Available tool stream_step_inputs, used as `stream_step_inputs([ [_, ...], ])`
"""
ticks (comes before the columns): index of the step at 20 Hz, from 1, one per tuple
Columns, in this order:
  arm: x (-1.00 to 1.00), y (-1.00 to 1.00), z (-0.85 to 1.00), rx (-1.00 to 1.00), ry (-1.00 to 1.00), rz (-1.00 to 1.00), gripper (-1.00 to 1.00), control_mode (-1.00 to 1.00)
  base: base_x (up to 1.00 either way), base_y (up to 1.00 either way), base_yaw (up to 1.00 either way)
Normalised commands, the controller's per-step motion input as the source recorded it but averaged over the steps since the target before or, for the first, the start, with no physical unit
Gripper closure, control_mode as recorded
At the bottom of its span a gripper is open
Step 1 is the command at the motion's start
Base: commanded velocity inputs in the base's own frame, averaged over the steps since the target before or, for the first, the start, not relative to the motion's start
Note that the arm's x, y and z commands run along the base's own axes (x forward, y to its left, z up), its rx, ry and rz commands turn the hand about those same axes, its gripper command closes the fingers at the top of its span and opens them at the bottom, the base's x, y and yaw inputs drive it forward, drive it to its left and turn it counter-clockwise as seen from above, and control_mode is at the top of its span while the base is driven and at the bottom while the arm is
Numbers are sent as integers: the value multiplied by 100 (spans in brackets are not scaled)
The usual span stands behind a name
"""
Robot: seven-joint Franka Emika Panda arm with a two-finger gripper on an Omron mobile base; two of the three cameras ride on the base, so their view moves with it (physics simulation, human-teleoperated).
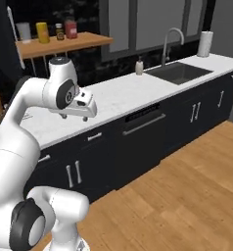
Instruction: Gather all objects into one cabinet and sort the glasses and bowls to opposite sides.
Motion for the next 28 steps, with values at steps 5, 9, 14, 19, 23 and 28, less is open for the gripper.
stream_step_inputs([
  [5, 0, 0, 0, 0, 0, 0, -100, 100, 56, -63, -6],
  [9, 0, 0, 0, 0, 0, 0, -100, 100, 51, -62, 0],
  [14, 0, 0, 0, 0, 0, 0, -100, 100, 48, -56, 0],
  [19, 0, 0, 0, 0, 0, 0, -100, 100, 40, -55, 0],
  [23, 0, 0, 0, 0, 0, 0, -100, 100, 39, -60, -7],
  [28, 0, 0, 0, 0, 0, 0, -100, 100, 57, -40, -54],
])
